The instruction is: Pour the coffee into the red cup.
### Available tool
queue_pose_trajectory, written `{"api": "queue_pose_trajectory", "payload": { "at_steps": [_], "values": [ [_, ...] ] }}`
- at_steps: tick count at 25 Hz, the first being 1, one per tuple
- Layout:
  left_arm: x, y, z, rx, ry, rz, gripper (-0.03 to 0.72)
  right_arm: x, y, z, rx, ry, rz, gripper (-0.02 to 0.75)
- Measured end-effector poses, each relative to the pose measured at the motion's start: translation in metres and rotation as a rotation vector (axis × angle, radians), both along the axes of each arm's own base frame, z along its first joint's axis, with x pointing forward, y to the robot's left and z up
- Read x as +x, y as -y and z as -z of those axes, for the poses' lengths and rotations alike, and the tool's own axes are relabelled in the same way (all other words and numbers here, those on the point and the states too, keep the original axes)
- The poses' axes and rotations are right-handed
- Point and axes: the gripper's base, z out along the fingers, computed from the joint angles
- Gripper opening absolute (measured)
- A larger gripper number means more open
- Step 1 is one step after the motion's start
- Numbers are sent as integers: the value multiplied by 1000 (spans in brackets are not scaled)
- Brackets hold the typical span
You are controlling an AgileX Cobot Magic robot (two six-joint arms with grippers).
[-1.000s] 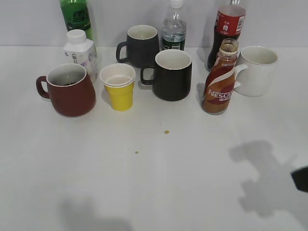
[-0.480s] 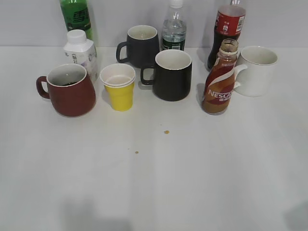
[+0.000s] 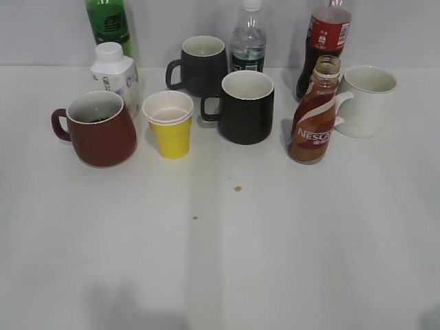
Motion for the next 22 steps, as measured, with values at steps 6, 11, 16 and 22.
{"api": "queue_pose_trajectory", "payload": {
  "at_steps": [6,11,16,22],
  "values": [
    [0,0,0,-1,0,1,288,1,0,0,2,6,-1,573],
    [0,0,0,-2,0,1,276,1,0,-1,4,12,-1,573],
    [-1,0,0,-3,5,-34,244,1,0,-1,6,14,29,573],
    [-7,0,1,-7,48,-154,236,1,1,-1,4,17,322,573]
  ]
}}
